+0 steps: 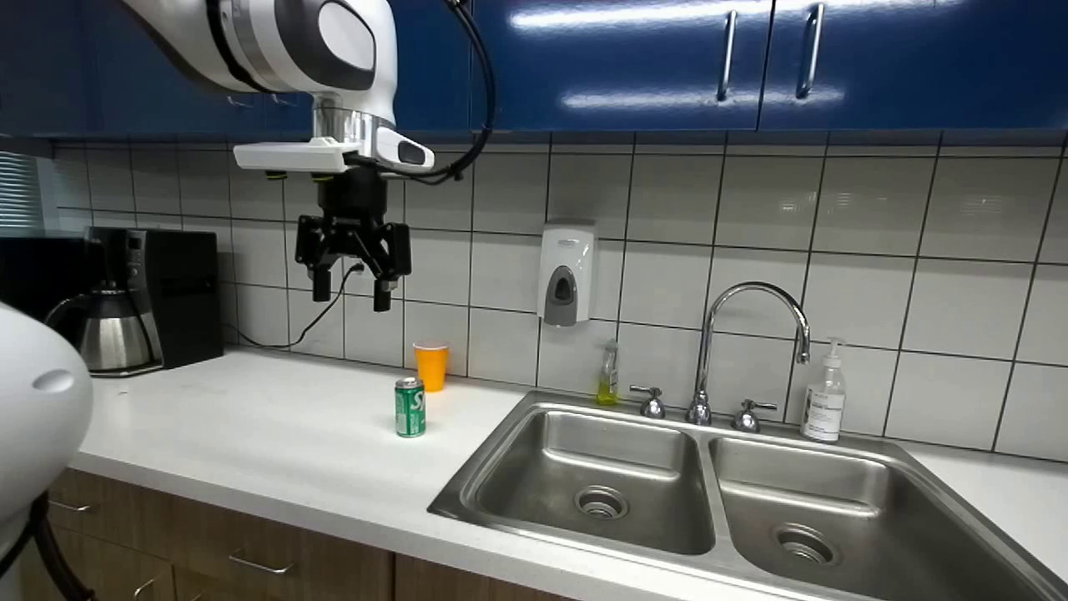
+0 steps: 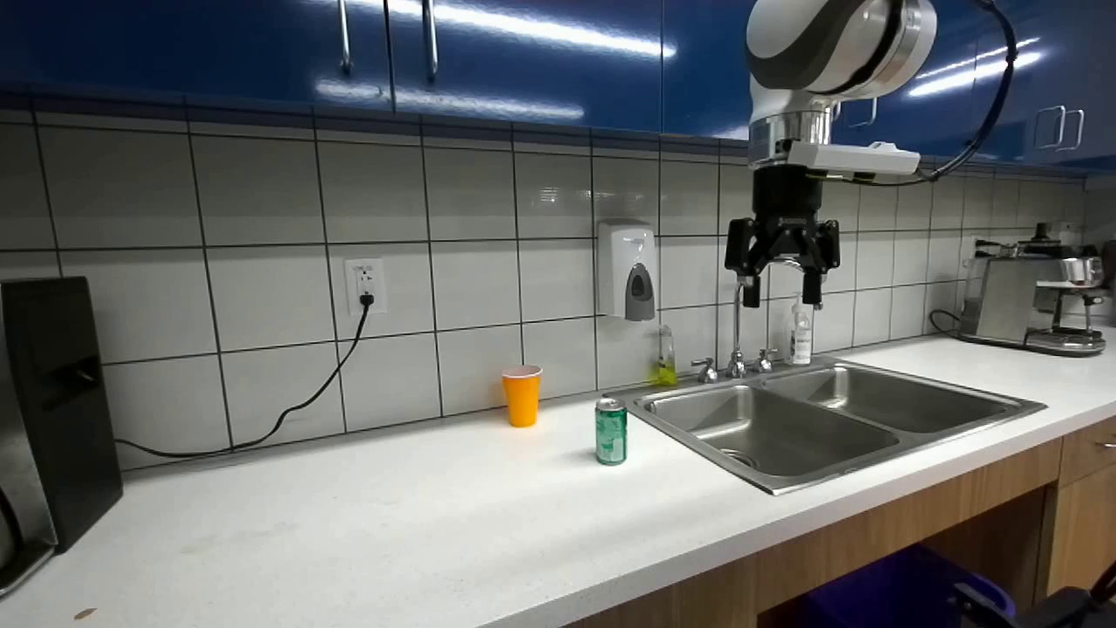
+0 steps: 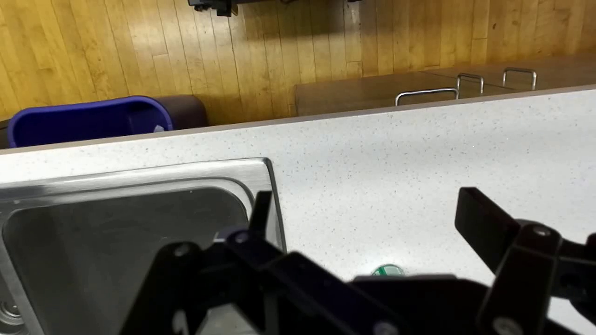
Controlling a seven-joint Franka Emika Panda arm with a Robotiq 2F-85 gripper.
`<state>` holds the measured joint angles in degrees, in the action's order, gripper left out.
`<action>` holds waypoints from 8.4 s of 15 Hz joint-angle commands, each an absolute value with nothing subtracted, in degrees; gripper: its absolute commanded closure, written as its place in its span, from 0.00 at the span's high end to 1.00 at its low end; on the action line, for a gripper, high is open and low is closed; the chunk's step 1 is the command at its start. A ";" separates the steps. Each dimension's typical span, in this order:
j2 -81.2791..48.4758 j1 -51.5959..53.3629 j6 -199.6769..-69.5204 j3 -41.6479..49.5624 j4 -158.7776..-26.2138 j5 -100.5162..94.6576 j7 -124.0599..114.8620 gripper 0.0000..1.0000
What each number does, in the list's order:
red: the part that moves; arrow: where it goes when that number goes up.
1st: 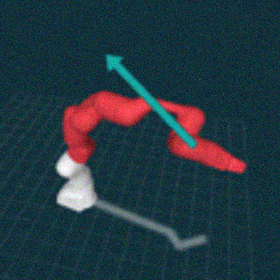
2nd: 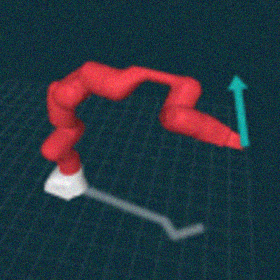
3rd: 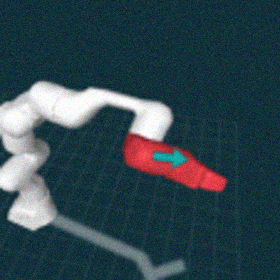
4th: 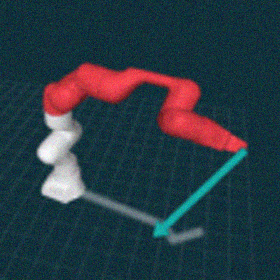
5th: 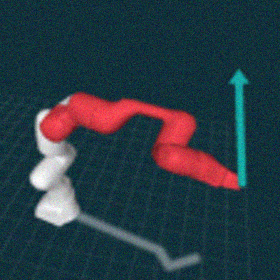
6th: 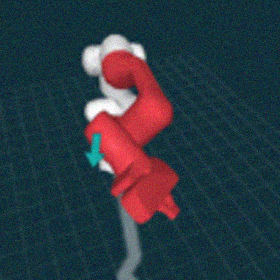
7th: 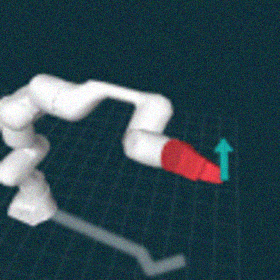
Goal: Put the green can in the sink on the left.
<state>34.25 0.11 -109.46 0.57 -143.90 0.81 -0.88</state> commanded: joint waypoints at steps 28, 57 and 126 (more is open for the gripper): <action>17.10 3.45 -129.65 -2.23 -144.55 3.04 -1.82 1.00; -16.88 7.73 -145.10 -2.60 -119.71 -7.65 -10.54 1.00; -16.37 2.17 -135.81 9.25 -111.99 -9.39 -19.22 0.39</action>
